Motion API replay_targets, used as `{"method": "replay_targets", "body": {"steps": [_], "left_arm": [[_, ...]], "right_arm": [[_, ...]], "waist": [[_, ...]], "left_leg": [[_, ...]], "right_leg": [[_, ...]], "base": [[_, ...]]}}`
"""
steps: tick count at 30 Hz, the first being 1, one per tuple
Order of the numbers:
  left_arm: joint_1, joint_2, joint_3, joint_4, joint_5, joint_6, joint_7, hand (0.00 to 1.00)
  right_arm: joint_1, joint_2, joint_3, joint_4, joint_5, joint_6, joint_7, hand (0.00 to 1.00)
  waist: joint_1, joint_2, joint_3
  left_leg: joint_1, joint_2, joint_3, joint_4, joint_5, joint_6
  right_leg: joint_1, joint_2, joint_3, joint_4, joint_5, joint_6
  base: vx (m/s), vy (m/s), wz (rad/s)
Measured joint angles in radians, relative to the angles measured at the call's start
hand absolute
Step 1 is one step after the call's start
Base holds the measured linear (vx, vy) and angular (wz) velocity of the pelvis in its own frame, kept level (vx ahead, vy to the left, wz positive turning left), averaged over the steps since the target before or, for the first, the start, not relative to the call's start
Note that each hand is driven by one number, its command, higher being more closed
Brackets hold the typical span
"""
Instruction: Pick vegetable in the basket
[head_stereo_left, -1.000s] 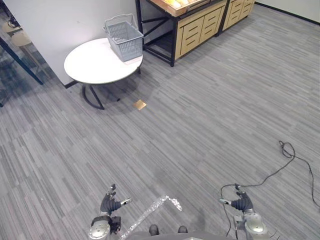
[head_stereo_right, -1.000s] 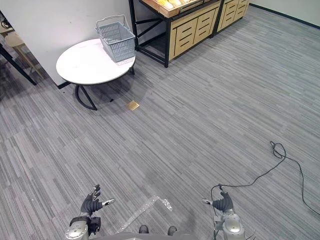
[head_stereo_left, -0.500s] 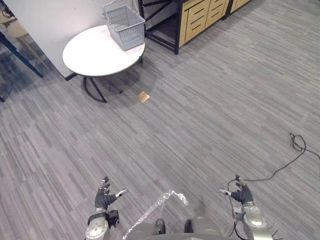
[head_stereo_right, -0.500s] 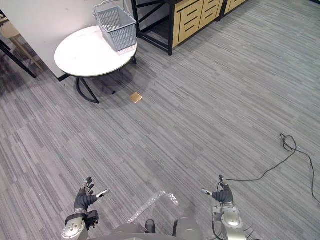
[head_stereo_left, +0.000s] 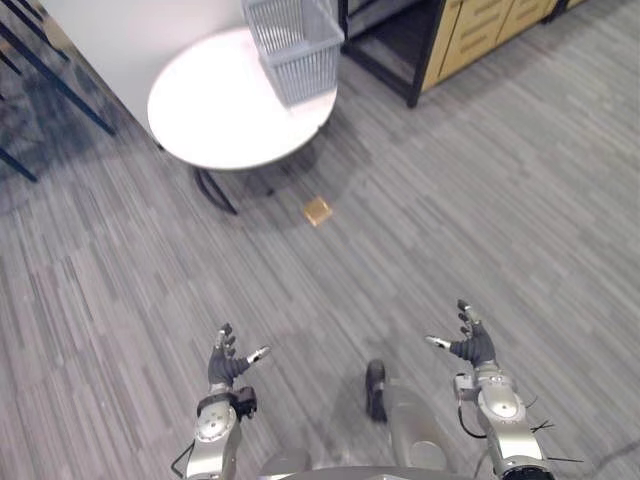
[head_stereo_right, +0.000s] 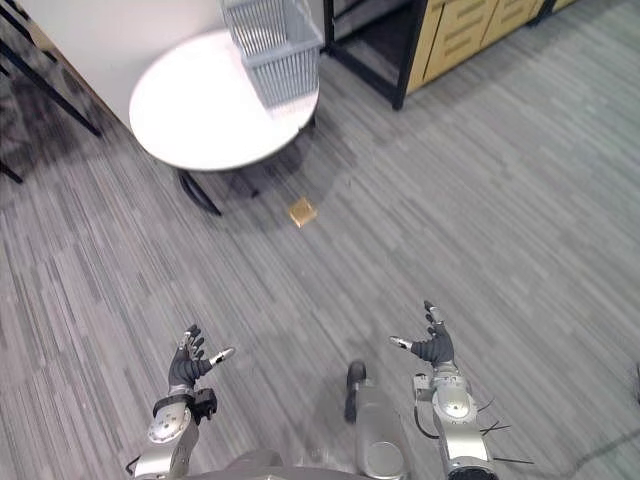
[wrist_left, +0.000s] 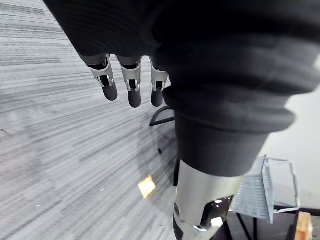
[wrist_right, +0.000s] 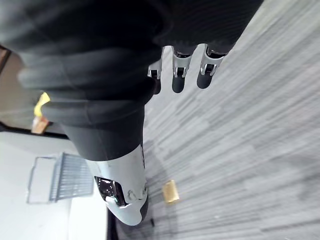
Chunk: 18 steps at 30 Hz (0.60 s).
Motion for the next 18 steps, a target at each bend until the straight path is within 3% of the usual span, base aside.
{"method": "replay_targets", "body": {"steps": [2, 3, 5, 6, 7, 8, 9, 10, 12, 13, 14, 15, 16, 18], "left_arm": [[0.001, 0.0, 0.0, 0.0, 0.0, 0.002, 0.0, 0.0], [0.002, -0.001, 0.0, 0.0, 0.0, 0.003, 0.0, 0.0], [0.018, -0.001, -0.002, 0.002, 0.0, 0.003, 0.0, 0.0], [0.029, -0.005, -0.003, 0.002, 0.0, 0.003, 0.0, 0.0], [0.037, -0.008, -0.003, 0.0, 0.0, 0.003, 0.001, 0.0], [0.042, -0.004, 0.001, 0.005, 0.0, 0.005, 0.001, 0.0], [0.047, -0.001, 0.003, 0.008, 0.0, 0.008, 0.002, 0.0], [0.035, -0.003, 0.009, 0.008, 0.0, 0.008, 0.003, 0.0], [0.034, -0.012, 0.0, -0.002, 0.002, 0.007, 0.001, 0.0], [0.043, -0.009, -0.001, 0.007, 0.002, 0.01, 0.003, 0.0], [0.044, -0.004, -0.003, 0.01, 0.002, 0.012, 0.003, 0.0], [0.037, 0.008, -0.023, 0.019, 0.002, 0.019, 0.004, 0.0], [0.038, 0.02, -0.038, 0.02, 0.002, 0.02, 0.006, 0.0], [0.037, 0.03, -0.041, 0.02, 0.003, 0.019, 0.007, 0.0]], "right_arm": [[-0.007, -0.003, -0.002, 0.001, 0.0, -0.003, -0.006, 0.0], [-0.008, -0.008, -0.004, 0.005, 0.0, -0.003, -0.007, 0.0], [-0.01, -0.009, -0.004, 0.009, 0.001, -0.002, -0.006, 0.0], [0.002, -0.011, -0.007, 0.01, 0.0, -0.002, -0.007, 0.0], [0.009, -0.014, -0.009, 0.011, 0.0, -0.002, -0.007, 0.0], [0.008, -0.017, -0.006, 0.022, 0.0, 0.0, -0.009, 0.0], [0.009, -0.011, -0.003, 0.025, 0.0, 0.004, -0.009, 0.0], [0.01, -0.002, -0.004, 0.026, -0.001, 0.004, -0.009, 0.0], [0.004, -0.001, -0.006, 0.026, -0.014, 0.005, -0.01, 0.0], [-0.004, 0.012, -0.004, 0.027, -0.026, 0.005, -0.01, 0.0], [-0.004, 0.018, -0.004, 0.027, -0.033, 0.005, -0.011, 0.0], [-0.005, 0.023, -0.002, 0.027, -0.059, 0.005, -0.012, 0.0], [-0.007, 0.023, 0.016, 0.02, -0.069, 0.005, -0.017, 0.0], [-0.008, 0.027, 0.03, -0.003, -0.08, 0.003, -0.025, 0.0]], "waist": [[0.017, -0.011, 0.008], [0.029, -0.013, 0.01], [0.036, -0.018, 0.013], [0.036, -0.017, 0.012], [0.036, -0.008, 0.003], [0.046, 0.002, -0.009], [0.053, -0.014, -0.017], [0.051, -0.048, -0.04], [0.053, -0.062, -0.042], [0.051, -0.073, -0.04], [0.047, -0.077, -0.041], [0.042, -0.079, -0.041], [0.03, -0.077, -0.041], [0.023, -0.072, -0.042]], "left_leg": [[-0.115, -0.007, 0.039, -0.138, -0.063, -0.005], [-0.164, -0.021, 0.068, -0.294, -0.085, 0.001], [-0.19, -0.074, 0.073, -0.564, -0.065, -0.016], [-0.183, -0.105, 0.066, -0.756, -0.013, -0.034], [-0.173, -0.114, 0.058, -0.843, 0.018, -0.029], [-0.168, -0.123, 0.049, -0.866, 0.156, 0.048], [-0.164, -0.143, 0.049, -0.863, 0.191, 0.082], [-0.167, -0.178, 0.053, -0.852, 0.159, 0.107], [-0.152, -0.202, 0.06, -0.805, 0.084, 0.116], [-0.089, -0.222, 0.058, -0.795, 0.027, 0.122], [-0.057, -0.231, 0.053, -0.797, 0.004, 0.125], [0.016, -0.243, 0.036, -0.803, -0.033, 0.132], [0.114, -0.248, 0.009, -0.836, -0.061, 0.141], [0.19, -0.245, -0.016, -0.882, -0.068, 0.141]], "right_leg": [[0.076, 0.003, 0.006, -0.065, -0.01, 0.003], [0.112, 0.002, 0.022, -0.085, -0.027, 0.013], [0.177, -0.018, 0.029, -0.09, -0.079, 0.039], [0.221, -0.023, 0.036, -0.095, -0.113, 0.059], [0.234, -0.019, 0.042, -0.103, -0.128, 0.069], [0.271, -0.022, 0.066, -0.103, -0.165, 0.09], [0.277, -0.037, 0.079, -0.094, -0.179, 0.105], [0.256, -0.088, 0.079, -0.044, -0.193, 0.123], [0.193, -0.126, 0.096, 0.153, -0.21, 0.154], [0.091, -0.159, 0.117, 0.466, -0.172, 0.242], [0.049, -0.175, 0.127, 0.586, -0.144, 0.29], [-0.024, -0.195, 0.131, 0.799, -0.146, 0.286], [-0.088, -0.206, 0.114, 0.904, -0.178, 0.227], [-0.151, -0.205, 0.075, 0.898, -0.204, 0.183]], "base": [[0.49, -0.071, -0.16], [0.48, -0.021, -0.29], [0.51, 0.058, -0.26], [0.55, 0.111, -0.17], [0.57, 0.167, -0.33], [0.48, 0.167, -0.33], [0.62, 0.188, -0.21], [0.74, 0.23, 0.07], [0.71, 0.23, 0.12], [0.45, 0.151, 0.11], [0.57, 0.167, 0.26], [0.71, 0.133, 0.48], [0.71, 0.108, 0.53], [0.51, 0.027, 0.38]]}}
